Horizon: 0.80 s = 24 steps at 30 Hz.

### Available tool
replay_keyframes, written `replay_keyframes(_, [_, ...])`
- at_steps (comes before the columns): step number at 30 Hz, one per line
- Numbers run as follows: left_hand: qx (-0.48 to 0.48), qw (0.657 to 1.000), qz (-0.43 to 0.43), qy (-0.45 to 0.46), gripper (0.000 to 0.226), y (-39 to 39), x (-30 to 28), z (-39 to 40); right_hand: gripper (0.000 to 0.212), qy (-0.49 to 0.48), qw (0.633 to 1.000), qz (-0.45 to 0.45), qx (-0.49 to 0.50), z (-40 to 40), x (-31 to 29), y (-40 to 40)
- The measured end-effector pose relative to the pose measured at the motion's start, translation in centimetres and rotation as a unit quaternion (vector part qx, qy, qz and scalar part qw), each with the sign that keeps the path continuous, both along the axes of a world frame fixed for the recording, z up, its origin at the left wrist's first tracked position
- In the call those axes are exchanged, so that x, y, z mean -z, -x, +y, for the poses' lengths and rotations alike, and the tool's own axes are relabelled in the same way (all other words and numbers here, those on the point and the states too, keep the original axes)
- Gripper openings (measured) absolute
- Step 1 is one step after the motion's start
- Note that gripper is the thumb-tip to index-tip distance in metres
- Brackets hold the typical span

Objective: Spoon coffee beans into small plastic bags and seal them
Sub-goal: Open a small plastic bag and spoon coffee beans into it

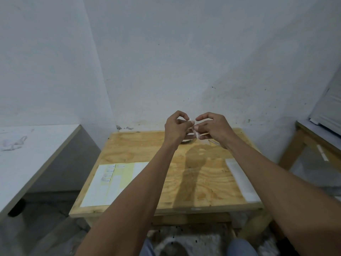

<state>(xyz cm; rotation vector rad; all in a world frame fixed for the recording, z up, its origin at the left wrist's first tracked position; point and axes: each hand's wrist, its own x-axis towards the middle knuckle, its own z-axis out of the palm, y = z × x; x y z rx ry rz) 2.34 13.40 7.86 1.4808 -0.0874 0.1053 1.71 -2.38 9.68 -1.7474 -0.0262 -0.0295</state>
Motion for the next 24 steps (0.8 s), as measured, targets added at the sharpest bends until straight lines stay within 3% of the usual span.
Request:
replay_keyframes(7, [0.014,0.999,0.011,0.029,0.026,0.1,0.3,0.3,0.026,-0.013,1.000,0.006,0.003,0.1,0.3,0.1])
replay_keyframes(14, [0.005,1.000,0.018,0.023,0.013,-0.1,0.5,0.5,0.028,-0.006,1.000,-0.003,0.017,0.4,0.1,0.1])
replay_keyframes(16, [0.003,1.000,0.006,0.004,0.011,-0.1,0.7,0.4,0.025,0.017,0.999,-0.024,0.028,0.6,0.2,0.0])
replay_keyframes(20, [-0.010,0.999,-0.001,-0.047,0.034,-0.4,0.6,-0.2,0.020,0.119,0.988,-0.092,0.043,1.2,0.7,-0.2])
replay_keyframes(24, [-0.030,0.999,0.021,-0.033,0.036,-0.9,0.9,-0.2,0.019,0.197,0.972,-0.124,0.037,1.8,1.0,-0.4])
